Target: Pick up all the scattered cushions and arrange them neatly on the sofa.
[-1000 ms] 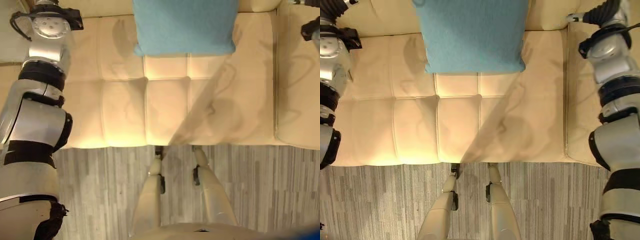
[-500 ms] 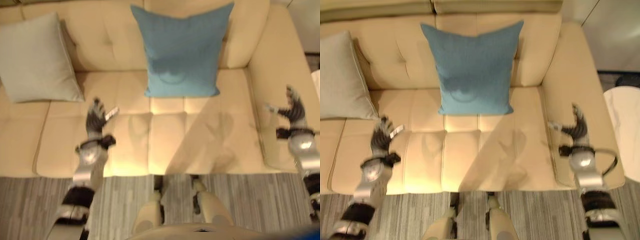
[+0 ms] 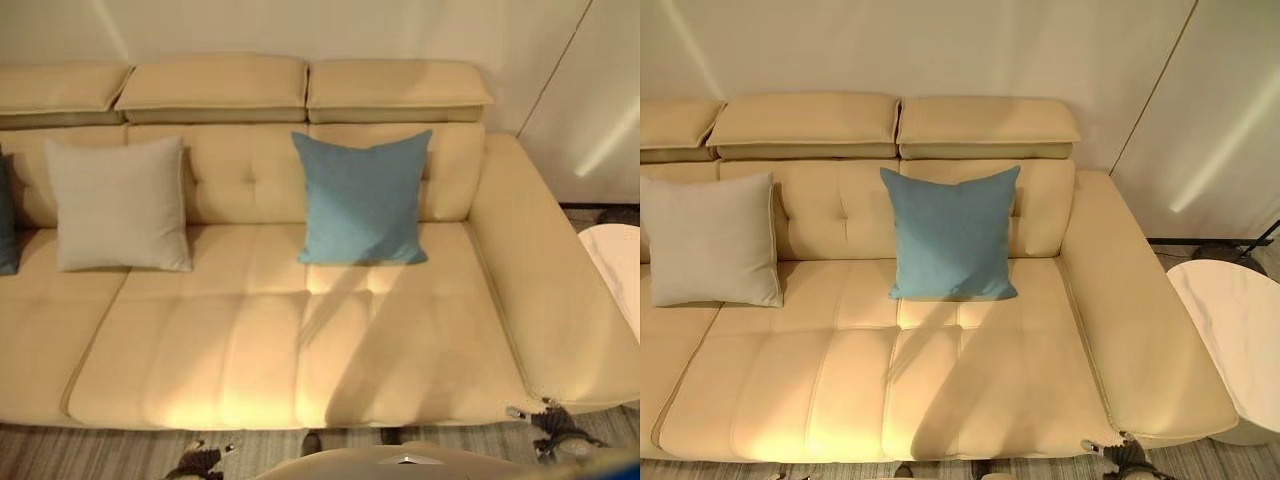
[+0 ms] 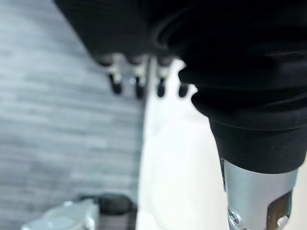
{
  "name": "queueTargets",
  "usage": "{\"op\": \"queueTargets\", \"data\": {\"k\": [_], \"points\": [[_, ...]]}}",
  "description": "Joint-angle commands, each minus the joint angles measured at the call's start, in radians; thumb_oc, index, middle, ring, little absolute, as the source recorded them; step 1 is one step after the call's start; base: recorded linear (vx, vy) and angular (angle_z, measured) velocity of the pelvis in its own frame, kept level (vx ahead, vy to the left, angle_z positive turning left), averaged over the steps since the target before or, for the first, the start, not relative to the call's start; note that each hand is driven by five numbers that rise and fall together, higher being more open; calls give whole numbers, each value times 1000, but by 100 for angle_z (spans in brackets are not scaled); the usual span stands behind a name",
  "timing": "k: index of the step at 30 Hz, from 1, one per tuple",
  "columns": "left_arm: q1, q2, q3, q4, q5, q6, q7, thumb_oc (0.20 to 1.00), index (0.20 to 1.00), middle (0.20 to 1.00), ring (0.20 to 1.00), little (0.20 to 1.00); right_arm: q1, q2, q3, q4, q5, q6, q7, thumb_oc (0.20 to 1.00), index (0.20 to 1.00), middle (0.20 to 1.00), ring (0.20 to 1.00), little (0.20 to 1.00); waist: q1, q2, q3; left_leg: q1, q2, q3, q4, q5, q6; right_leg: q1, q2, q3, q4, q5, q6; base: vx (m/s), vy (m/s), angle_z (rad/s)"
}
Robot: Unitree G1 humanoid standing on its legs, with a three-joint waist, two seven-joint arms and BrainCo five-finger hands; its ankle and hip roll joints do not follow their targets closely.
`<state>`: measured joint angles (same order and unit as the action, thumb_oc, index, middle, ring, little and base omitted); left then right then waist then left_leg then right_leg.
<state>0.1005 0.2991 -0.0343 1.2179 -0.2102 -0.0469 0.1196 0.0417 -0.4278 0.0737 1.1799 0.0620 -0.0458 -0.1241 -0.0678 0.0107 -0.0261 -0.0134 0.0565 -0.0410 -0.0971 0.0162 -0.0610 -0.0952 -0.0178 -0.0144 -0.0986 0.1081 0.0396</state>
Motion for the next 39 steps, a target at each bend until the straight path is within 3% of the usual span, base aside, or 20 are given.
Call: {"op": "queueTargets", "data": {"k": [1, 6, 9, 11, 12, 14, 17, 20, 24, 27, 29, 30, 31, 33, 39], "points": [[-88, 30, -19, 22, 91, 1, 2, 1000, 1000, 1000, 1000, 1000, -62, -10, 13, 52, -47, 0, 4, 1000, 1000, 1000, 1000, 1000, -1, -8, 17, 41, 27, 13, 10, 65, -95, 36, -20, -32, 63, -73, 93, -101, -93, 10], [-116, 46, -48, 24, 107, 4, 0, 1000, 1000, 1000, 1000, 1000, -49, 9, 7, 100, -39, 7, -4, 1000, 1000, 1000, 1000, 1000, -3, -15, 42, -43, 55, -15, 10, 138, -134, 32, 7, -60, 18, -67, 77, -181, -100, 31], [-131, 49, -63, 28, 121, 8, 1, 1000, 1000, 1000, 1000, 1000, -49, 16, 13, 124, -39, 16, -2, 1000, 1000, 1000, 1000, 1000, 0, -30, 54, -73, 51, 7, 10, 146, -118, 16, 5, -74, 11, -60, 80, -171, -53, 52], [-132, 47, -66, 27, 125, 8, -1, 1000, 1000, 1000, 1000, 1000, -50, 13, 12, 123, -37, 17, -1, 1000, 1000, 1000, 1000, 1000, 0, -39, 59, -67, 44, 18, 42, 116, -99, 10, -2, -74, 11, -52, 80, -145, -12, 40], [-128, 38, -69, 27, 129, 9, -9, 1000, 1000, 1000, 1000, 1000, -52, 9, 14, 130, -44, 24, 2, 1000, 1000, 1000, 1000, 1000, -5, -56, 56, -53, 13, -4, 123, 39, -68, -6, -16, -66, 11, -34, 81, -154, 20, 27], [-136, 29, -76, 30, 135, 11, -15, 1000, 1000, 1000, 1000, 1000, -52, 8, 19, 134, -57, 30, 6, 1000, 1000, 1000, 1000, 1000, -18, -63, 53, -23, 0, -3, 174, -8, -55, -25, -27, -60, 11, -13, 84, -168, 77, 3], [-152, 15, -87, 23, 124, 14, -16, 1000, 1000, 1000, 1000, 1000, -57, 20, 19, 135, -56, 40, 6, 1000, 1000, 1000, 1000, 1000, -33, -47, 51, 47, 4, -38, 143, -17, -53, -61, -26, -53, 13, 18, 92, -121, 163, 8], [-191, 9, -119, 4, 116, 16, -11, 1000, 1000, 1000, 1000, 1000, -98, 41, 35, 134, -45, 53, 7, 1000, 1000, 1000, 1000, 1000, -42, -53, 79, 48, -46, -31, 100, -78, -19, -107, -51, -17, 29, 73, 122, -164, 231, -8], [-213, 18, -123, -13, 112, 3, 2, 1000, 1000, 1000, 1000, 1000, -151, 69, 74, 126, -75, 56, 2, 1000, 1000, 1000, 1000, 1000, -14, -68, 116, 12, -104, -9, 121, -95, 16, -174, -81, -2, 18, 116, 169, -228, 206, -82], [-213, 37, -125, -21, 116, 2, 5, 1000, 1000, 1000, 1000, 1000, -157, 74, 89, 134, -87, 57, 4, 1000, 1000, 1000, 1000, 1000, -8, -60, 130, -21, -107, 1, 143, -81, 35, -166, -85, 17, 125, 56, 142, -229, 112, -58], [-199, 42, -122, -16, 136, 8, 2, 1000, 1000, 1000, 1000, 1000, -142, 75, 85, 144, -86, 55, 11, 1000, 1000, 1000, 1000, 1000, 9, -40, 116, -28, -90, 3, 119, -58, 46, -100, -74, 25, 237, -35, 116, -190, 62, -2], [-195, 44, -116, -14, 134, 11, 2, 1000, 1000, 1000, 1000, 1000, -137, 76, 79, 150, -83, 57, 11, 1000, 1000, 1000, 1000, 1000, 16, -35, 102, -39, -85, 5, 112, -49, 45, -80, -77, 20, 246, -52, 114, -111, 3, -9], [-193, 43, -110, -10, 128, 11, 2, 1000, 1000, 1000, 1000, 1000, -138, 74, 79, 152, -86, 60, 11, 1000, 1000, 1000, 1000, 1000, 29, -36, 95, -34, -82, 12, 100, -49, 39, -67, -93, -4, 200, -39, 116, -14, -57, -19], [-178, 29, -103, 23, 137, 16, 3, 1000, 1000, 1000, 1000, 1000, -121, 83, 76, 172, -88, 62, 16, 1000, 1000, 1000, 1000, 1000, 26, -50, 55, -14, -74, 21, 67, -30, 17, -5, -77, 0, 74, -25, 126, 74, -101, -34], [-168, 8, -103, 44, 150, 30, 6, 1000, 1000, 1000, 1000, 1000, -109, 84, 62, 174, -68, 66, 12, 1000, 1000, 1000, 1000, 1000, 19, -51, 39, 10, -56, 18, 11, 4, -3, 43, -52, -3, 17, -31, 122, -8, -64, 20]]}}
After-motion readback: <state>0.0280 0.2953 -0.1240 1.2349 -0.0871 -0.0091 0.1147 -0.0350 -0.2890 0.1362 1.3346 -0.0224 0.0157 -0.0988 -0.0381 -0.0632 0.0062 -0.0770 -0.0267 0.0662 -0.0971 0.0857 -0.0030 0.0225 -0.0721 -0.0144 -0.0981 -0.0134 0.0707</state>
